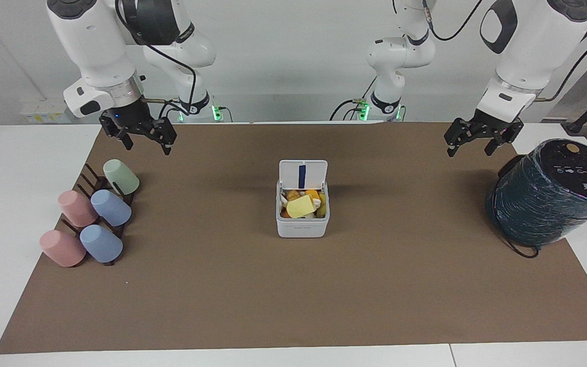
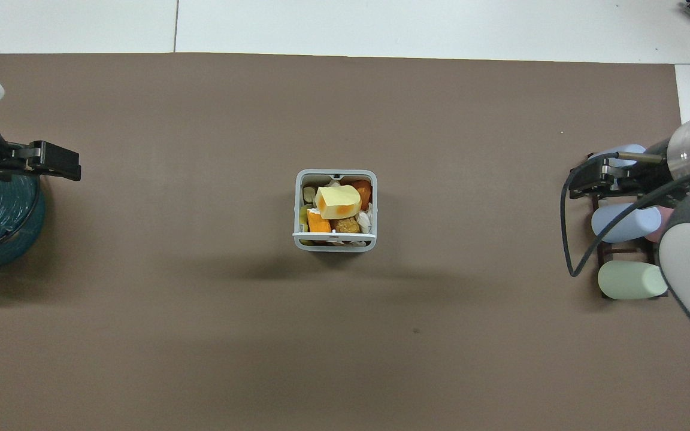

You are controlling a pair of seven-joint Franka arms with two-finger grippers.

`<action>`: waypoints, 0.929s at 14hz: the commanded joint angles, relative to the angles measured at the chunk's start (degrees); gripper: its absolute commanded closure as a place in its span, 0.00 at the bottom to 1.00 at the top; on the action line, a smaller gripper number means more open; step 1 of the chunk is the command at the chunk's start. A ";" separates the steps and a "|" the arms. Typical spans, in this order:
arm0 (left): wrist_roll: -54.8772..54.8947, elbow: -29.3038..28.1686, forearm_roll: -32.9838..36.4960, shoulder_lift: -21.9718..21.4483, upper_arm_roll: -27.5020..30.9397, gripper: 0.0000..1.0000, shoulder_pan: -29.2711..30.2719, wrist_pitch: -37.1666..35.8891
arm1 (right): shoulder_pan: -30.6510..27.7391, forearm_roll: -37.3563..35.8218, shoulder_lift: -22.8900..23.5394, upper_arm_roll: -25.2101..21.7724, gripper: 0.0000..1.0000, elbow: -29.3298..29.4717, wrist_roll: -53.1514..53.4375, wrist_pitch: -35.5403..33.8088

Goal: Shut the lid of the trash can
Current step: 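Raise the left gripper from its rest pose toward the trash bin, then reach the left gripper over the bin to the raised white lid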

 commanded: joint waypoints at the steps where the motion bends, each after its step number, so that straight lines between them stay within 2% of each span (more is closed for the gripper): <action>1: 0.85 -2.41 0.24 -1.91 0.09 0.00 0.35 1.40 | -1.31 1.30 0.34 0.68 0.00 0.68 -1.17 -0.30; 6: 0.85 -3.81 0.24 -2.69 0.00 0.00 0.00 1.58 | -1.23 1.30 0.25 0.68 0.00 0.59 -1.18 -0.48; 10: -1.94 -14.26 0.16 -7.70 -0.26 0.00 -3.68 6.14 | -1.22 1.30 0.25 0.77 0.00 0.59 -1.27 -0.56; 11: -3.18 -15.32 0.16 -8.15 -0.35 0.10 -4.83 6.15 | -1.31 1.30 0.25 0.77 0.00 0.59 -1.18 -0.56; 12: -3.45 -16.81 0.16 -8.93 -0.35 0.35 -6.66 6.15 | -1.31 1.30 0.25 0.77 0.00 0.59 -1.18 -0.56; 13: -4.15 -18.48 0.07 -9.90 -0.35 0.47 -8.60 6.15 | -1.31 1.30 0.25 0.77 0.00 0.59 -1.18 -0.56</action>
